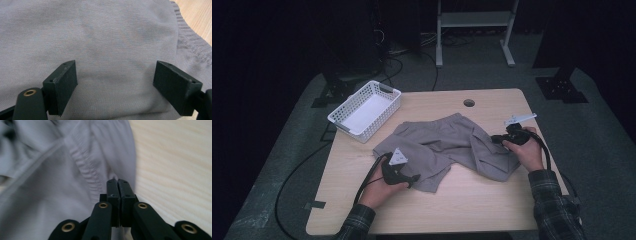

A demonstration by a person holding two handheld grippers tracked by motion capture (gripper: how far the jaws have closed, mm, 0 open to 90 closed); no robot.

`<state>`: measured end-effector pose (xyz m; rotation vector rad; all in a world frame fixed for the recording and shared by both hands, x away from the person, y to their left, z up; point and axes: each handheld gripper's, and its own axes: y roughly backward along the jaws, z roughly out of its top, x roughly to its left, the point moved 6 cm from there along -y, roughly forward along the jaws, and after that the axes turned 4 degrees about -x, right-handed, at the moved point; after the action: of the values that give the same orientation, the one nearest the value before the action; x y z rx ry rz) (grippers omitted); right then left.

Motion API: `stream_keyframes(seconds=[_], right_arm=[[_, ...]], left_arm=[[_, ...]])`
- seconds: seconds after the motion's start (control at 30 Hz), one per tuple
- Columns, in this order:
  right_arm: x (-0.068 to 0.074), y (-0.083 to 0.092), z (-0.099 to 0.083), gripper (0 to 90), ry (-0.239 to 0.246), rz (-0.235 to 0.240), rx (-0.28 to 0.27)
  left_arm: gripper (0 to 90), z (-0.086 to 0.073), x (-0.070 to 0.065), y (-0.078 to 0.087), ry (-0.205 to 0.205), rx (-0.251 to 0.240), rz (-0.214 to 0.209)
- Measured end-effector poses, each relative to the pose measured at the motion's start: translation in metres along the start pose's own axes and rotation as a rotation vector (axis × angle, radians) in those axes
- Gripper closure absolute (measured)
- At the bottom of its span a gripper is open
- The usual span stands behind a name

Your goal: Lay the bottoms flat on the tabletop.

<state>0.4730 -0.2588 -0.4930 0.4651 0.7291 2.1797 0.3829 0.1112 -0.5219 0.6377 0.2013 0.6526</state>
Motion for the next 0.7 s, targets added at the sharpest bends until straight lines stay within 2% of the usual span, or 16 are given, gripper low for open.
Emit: stream_keyframes(seconds=[0.1,0.2,0.23,0.3,0.4,0.47,0.6,0.7], right_arm=[[-0.005,-0.006,-0.006,76.7,0.006,-0.049,0.009],[-0.005,0.005,0.001,71.9,0.027,-0.088,-0.035],[-0.001,0.012,0.006,71.0,0.038,-0.08,-0.067],[0.007,0.02,0.012,69.6,0.068,-0.06,-0.091],[0.017,0.021,0.013,66.6,0.101,-0.02,-0.087],[0.022,0.012,0.011,64.1,0.123,0.014,-0.063],[0.018,-0.007,0.006,63.1,0.1,0.016,-0.038],[0.016,-0.018,0.004,62.3,0.076,0.057,-0.028]], left_arm=[[17.8,0.0,0.0,0.0,0.0,0.0,0.0],[17.8,0.0,0.0,0.0,-0.001,0.0,0.0],[17.8,0.0,0.0,0.0,-0.001,0.0,0.0],[17.8,0.0,0.0,0.0,0.001,0.001,-0.001],[17.8,0.0,0.0,-0.001,0.004,-0.003,0.0],[17.8,0.001,0.0,-0.001,0.001,-0.003,0.001],[17.8,0.0,0.0,-0.001,0.0,-0.002,0.0],[17.8,0.0,0.0,-0.001,-0.001,-0.001,-0.001]])
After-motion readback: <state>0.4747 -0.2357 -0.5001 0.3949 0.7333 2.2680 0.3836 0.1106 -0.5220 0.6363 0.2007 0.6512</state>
